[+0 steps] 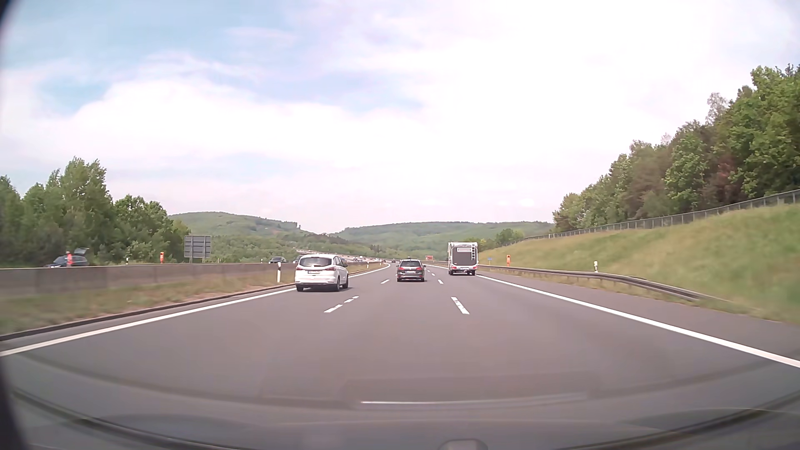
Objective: Follow the waypoints while adhering to traffic rules and regulations
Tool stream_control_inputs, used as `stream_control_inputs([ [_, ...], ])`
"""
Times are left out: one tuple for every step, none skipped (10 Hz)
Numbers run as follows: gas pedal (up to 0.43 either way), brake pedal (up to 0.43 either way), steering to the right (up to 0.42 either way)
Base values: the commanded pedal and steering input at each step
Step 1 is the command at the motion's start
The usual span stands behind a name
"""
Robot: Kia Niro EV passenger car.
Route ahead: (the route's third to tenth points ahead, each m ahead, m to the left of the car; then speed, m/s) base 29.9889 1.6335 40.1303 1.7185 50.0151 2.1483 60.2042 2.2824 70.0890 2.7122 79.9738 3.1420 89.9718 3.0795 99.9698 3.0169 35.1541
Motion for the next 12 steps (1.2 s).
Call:
stream_control_inputs([
  [0.079,0.0,-0.001],
  [0.067,0.0,-0.001],
  [0.067,0.0,-0.001],
  [0.067,0.0,-0.001],
  [0.067,0.0,-0.001],
  [0.067,0.0,-0.001],
  [0.067,0.0,-0.001],
  [0.067,0.0,-0.001],
  [0.067,0.0,-0.001],
  [0.098,0.0,-0.001],
  [0.157,0.0,-0.002],
  [0.157,0.0,-0.002],
])
